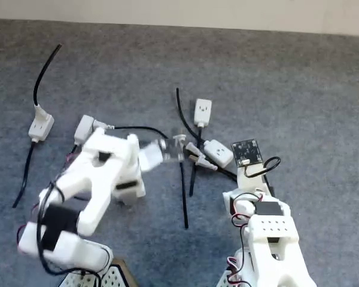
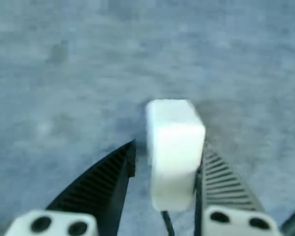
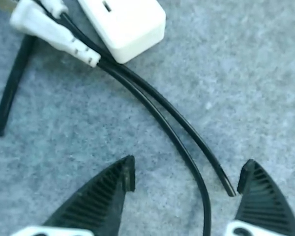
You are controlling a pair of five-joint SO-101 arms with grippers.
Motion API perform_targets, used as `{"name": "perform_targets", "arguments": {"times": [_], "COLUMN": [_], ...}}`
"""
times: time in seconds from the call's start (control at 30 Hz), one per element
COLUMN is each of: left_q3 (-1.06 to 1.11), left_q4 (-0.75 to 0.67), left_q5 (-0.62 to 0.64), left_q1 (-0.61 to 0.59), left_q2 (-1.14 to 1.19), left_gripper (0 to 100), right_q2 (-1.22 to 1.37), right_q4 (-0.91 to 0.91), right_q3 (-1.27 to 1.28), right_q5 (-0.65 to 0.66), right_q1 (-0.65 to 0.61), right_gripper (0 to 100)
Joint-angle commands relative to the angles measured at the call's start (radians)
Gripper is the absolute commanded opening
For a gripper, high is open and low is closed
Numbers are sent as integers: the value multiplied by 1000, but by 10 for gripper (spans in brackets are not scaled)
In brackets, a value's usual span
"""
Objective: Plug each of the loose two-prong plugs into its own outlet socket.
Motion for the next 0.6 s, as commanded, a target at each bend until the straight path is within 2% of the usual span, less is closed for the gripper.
{"name": "perform_targets", "arguments": {"times": [0.0, 0.23, 0.33, 0.57], "left_q3": [-297, -550, -559, -559], "left_q4": [175, 298, 353, 362], "left_q5": [-63, -95, -137, -140], "left_q1": [-64, -154, -156, -151], "left_q2": [81, 143, 150, 153], "left_gripper": [200, 200, 200, 204], "right_q2": [-22, -22, -22, -22], "right_q4": [-16, -16, -16, -16], "right_q3": [-5, -7, -7, -5], "right_q5": [2, 2, 2, 2], "right_q1": [-2, -2, -2, -4], "right_gripper": [325, 325, 325, 325]}}
